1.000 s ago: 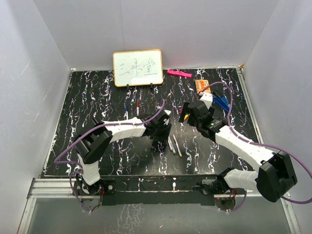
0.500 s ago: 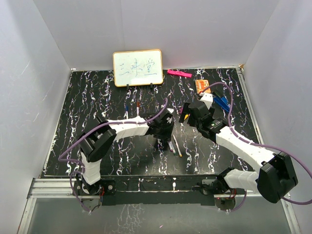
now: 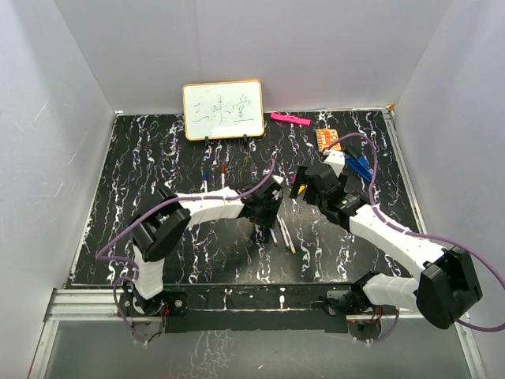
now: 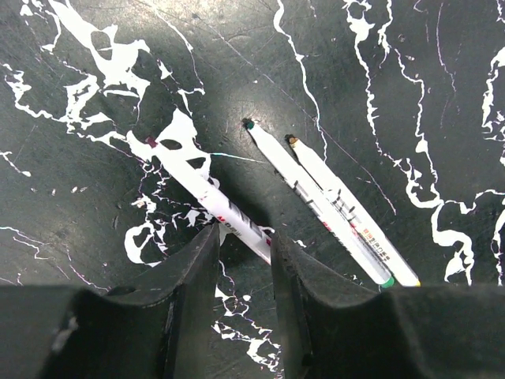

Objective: Insert the pens into the pen caps

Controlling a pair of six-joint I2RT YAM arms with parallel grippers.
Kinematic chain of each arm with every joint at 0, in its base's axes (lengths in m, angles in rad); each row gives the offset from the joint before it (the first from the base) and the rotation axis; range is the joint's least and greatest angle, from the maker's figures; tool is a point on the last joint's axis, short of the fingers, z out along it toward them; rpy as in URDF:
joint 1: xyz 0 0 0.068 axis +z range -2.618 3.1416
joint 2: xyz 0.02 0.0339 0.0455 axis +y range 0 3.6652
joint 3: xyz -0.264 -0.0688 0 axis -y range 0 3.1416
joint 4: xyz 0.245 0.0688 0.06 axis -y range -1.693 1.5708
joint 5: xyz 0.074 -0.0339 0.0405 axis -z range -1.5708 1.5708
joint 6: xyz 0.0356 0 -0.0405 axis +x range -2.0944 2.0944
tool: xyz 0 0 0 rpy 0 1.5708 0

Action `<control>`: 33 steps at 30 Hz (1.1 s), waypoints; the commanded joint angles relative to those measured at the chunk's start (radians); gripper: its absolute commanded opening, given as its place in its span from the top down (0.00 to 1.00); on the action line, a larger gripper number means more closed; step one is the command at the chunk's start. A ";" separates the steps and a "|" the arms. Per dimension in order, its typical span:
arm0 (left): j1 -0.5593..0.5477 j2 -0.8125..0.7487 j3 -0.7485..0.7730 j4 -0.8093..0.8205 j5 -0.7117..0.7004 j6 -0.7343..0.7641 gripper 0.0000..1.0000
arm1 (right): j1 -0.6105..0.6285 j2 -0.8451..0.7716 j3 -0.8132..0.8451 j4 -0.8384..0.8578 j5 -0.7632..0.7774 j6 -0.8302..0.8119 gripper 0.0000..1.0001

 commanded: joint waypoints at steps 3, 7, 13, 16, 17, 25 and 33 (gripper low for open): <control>-0.005 0.078 0.035 -0.151 -0.023 0.088 0.71 | -0.007 -0.026 0.001 0.049 0.015 0.018 0.02; -0.005 0.117 0.090 -0.237 -0.061 0.163 0.75 | -0.007 -0.030 0.001 0.045 0.022 0.019 0.02; -0.006 0.132 0.116 -0.333 -0.136 0.246 0.82 | -0.007 -0.040 -0.002 0.039 0.034 0.029 0.02; -0.002 0.119 0.100 -0.358 -0.181 0.253 0.82 | -0.007 -0.039 -0.002 0.038 0.031 0.029 0.02; 0.000 0.111 0.091 -0.361 -0.189 0.253 0.82 | -0.007 -0.038 -0.002 0.039 0.030 0.030 0.02; 0.036 0.053 0.009 -0.345 -0.212 0.253 0.76 | -0.007 -0.028 0.001 0.044 0.014 0.026 0.02; 0.052 0.046 -0.012 -0.346 -0.211 0.246 0.72 | -0.008 -0.011 0.002 0.042 -0.020 0.034 0.02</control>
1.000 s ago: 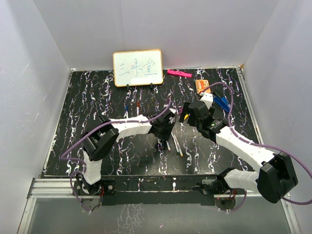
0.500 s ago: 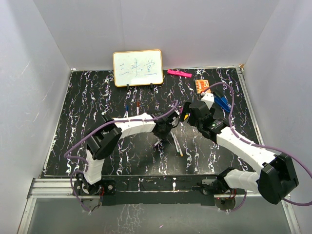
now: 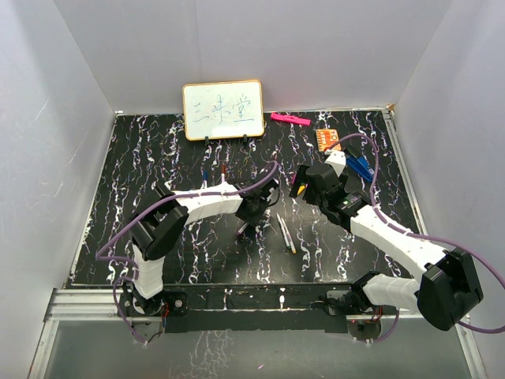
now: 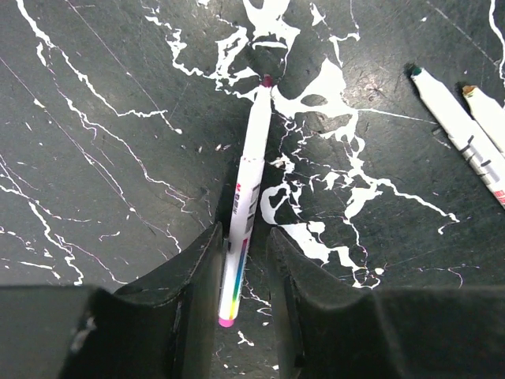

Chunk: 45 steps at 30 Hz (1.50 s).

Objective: Insert the pens into the pen caps

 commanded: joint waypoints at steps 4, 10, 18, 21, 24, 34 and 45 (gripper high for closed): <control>0.018 0.032 -0.077 -0.118 -0.042 0.005 0.71 | -0.007 0.013 0.006 0.037 -0.033 0.020 0.02; 0.037 0.033 -0.098 -0.127 -0.036 -0.001 0.71 | -0.008 0.038 0.031 0.012 -0.071 0.027 0.02; 0.054 0.035 -0.098 -0.124 0.020 0.035 0.76 | -0.007 0.013 0.035 0.004 -0.066 0.047 0.02; 0.057 0.055 -0.087 -0.137 0.051 0.057 0.78 | -0.007 0.004 0.036 0.003 -0.066 0.051 0.02; 0.057 0.073 -0.076 -0.153 0.074 0.070 0.79 | -0.007 0.000 0.038 0.002 -0.066 0.052 0.02; 0.058 0.125 -0.073 -0.198 0.101 0.077 0.93 | -0.006 -0.001 0.039 0.006 -0.056 0.055 0.02; 0.066 0.077 -0.111 -0.109 0.076 0.028 1.00 | -0.007 0.003 0.024 0.002 0.011 0.067 0.02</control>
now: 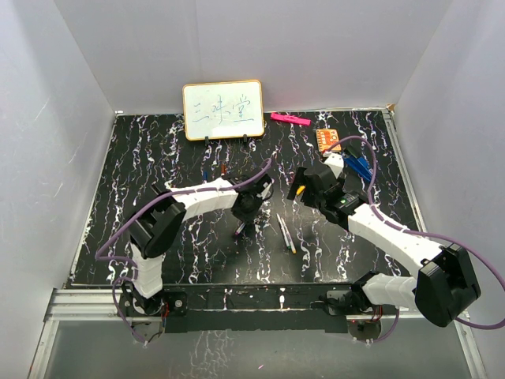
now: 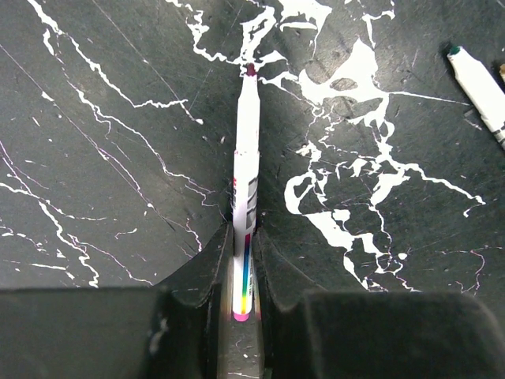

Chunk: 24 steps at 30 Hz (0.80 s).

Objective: Insert the pens into the pen caps

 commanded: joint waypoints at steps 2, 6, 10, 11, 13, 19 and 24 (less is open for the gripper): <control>0.017 0.014 -0.121 -0.040 -0.006 -0.031 1.00 | -0.008 -0.037 0.018 0.032 0.107 0.022 0.02; 0.019 -0.099 -0.116 -0.024 -0.016 -0.050 1.00 | -0.007 -0.048 0.022 0.067 0.158 -0.003 0.02; 0.020 -0.207 -0.088 -0.038 -0.016 -0.062 1.00 | -0.008 -0.005 0.074 0.069 0.174 -0.045 0.02; 0.020 -0.228 -0.082 -0.043 -0.014 -0.062 1.00 | -0.008 0.011 0.089 0.073 0.167 -0.058 0.02; 0.020 -0.260 -0.071 -0.059 -0.005 -0.061 1.00 | -0.012 0.066 0.132 0.070 0.145 -0.079 0.04; 0.020 -0.340 -0.100 -0.021 0.052 -0.065 1.00 | -0.048 0.283 0.302 0.007 0.075 -0.127 0.05; 0.020 -0.389 -0.156 0.042 0.089 -0.080 1.00 | -0.080 0.389 0.394 0.021 -0.010 -0.172 0.03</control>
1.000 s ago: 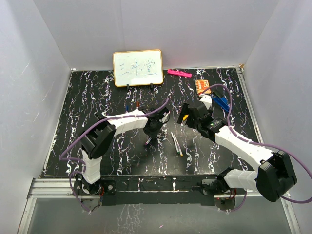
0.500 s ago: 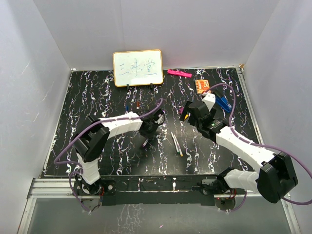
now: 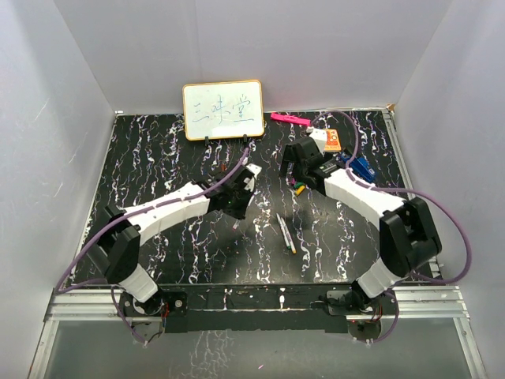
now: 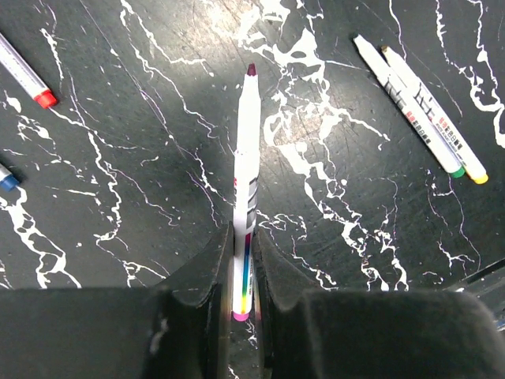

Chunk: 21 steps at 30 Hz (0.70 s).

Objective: Insert the pens into the pen caps

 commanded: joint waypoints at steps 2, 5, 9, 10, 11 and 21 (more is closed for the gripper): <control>0.003 -0.088 -0.074 0.059 0.056 -0.022 1.00 | -0.025 0.073 0.120 0.022 -0.064 -0.077 0.02; 0.005 -0.127 -0.112 0.112 0.067 -0.029 1.00 | -0.028 0.100 0.120 0.045 -0.083 -0.108 0.03; 0.008 -0.191 -0.169 0.201 0.088 -0.052 1.00 | -0.034 0.121 0.079 0.102 -0.097 -0.120 0.04; 0.009 -0.208 -0.185 0.225 0.089 -0.061 1.00 | -0.037 0.131 0.074 0.108 -0.104 -0.119 0.05; 0.009 -0.226 -0.201 0.247 0.090 -0.067 1.00 | -0.039 0.142 0.073 0.112 -0.109 -0.118 0.05; 0.016 -0.350 -0.298 0.380 0.080 -0.111 1.00 | -0.043 0.244 0.093 0.140 -0.124 -0.111 0.07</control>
